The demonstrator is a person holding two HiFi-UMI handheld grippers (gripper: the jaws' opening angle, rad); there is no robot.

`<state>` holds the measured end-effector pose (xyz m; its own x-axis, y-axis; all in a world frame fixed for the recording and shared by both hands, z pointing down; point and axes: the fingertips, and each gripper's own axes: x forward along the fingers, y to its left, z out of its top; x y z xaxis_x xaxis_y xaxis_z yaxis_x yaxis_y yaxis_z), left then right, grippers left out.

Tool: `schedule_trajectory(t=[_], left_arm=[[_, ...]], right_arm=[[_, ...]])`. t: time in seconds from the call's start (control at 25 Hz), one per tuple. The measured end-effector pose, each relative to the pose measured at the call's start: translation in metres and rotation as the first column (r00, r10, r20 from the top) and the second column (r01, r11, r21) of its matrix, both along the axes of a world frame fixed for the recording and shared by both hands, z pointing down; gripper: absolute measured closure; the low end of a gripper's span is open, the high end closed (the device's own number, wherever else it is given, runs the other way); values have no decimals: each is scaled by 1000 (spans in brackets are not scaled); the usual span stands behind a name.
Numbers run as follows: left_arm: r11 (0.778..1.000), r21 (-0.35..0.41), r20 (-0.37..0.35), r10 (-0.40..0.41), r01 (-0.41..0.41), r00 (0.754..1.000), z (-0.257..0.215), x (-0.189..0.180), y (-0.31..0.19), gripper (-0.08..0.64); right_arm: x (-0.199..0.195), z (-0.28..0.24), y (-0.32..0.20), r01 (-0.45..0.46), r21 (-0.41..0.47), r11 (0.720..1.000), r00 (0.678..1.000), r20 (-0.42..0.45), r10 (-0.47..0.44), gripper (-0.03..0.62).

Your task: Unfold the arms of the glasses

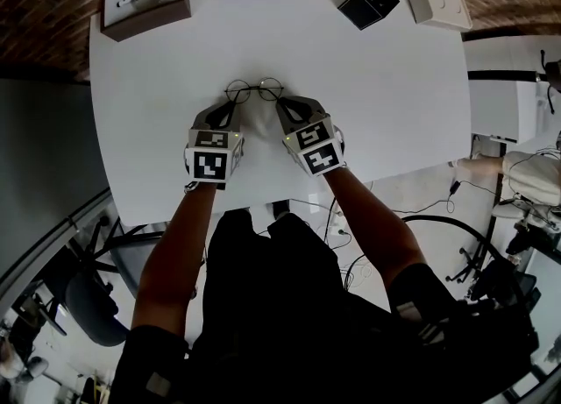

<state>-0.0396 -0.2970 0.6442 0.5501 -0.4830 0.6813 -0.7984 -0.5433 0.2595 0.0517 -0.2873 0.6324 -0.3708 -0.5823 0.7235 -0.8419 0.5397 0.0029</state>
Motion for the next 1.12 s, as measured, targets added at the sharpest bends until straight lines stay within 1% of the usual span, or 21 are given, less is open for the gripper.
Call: schedule_trajectory(t=[0.08,0.2,0.32,0.52,0.88,1.12], left_arm=[[1000,14,-2,0,0,1000,-2,1,3,525],[1000,21,-24,-20,21,1000,-8,1,7,525],[999,40,-14,-16,17,1000,-14,2,13,525],[999,36,-23,-31,32,999,-20,2,22,525],[999,20,-24,-37,37,999,-16,4,36,526],[1000,6,-2,-28,28,1000,-7,4,44,525]], right_arm=[[-2,-5,1,10,24,1000,1000,-3,-10,580],[-6,-12,4,36,52,998,999,-3,-36,580],[-9,-19,7,66,77,995,998,-8,-65,580],[-13,-25,14,100,101,990,995,-3,-100,580],[-16,-23,26,138,106,985,990,-1,-138,580],[-17,-14,34,157,86,984,988,-5,-157,580]])
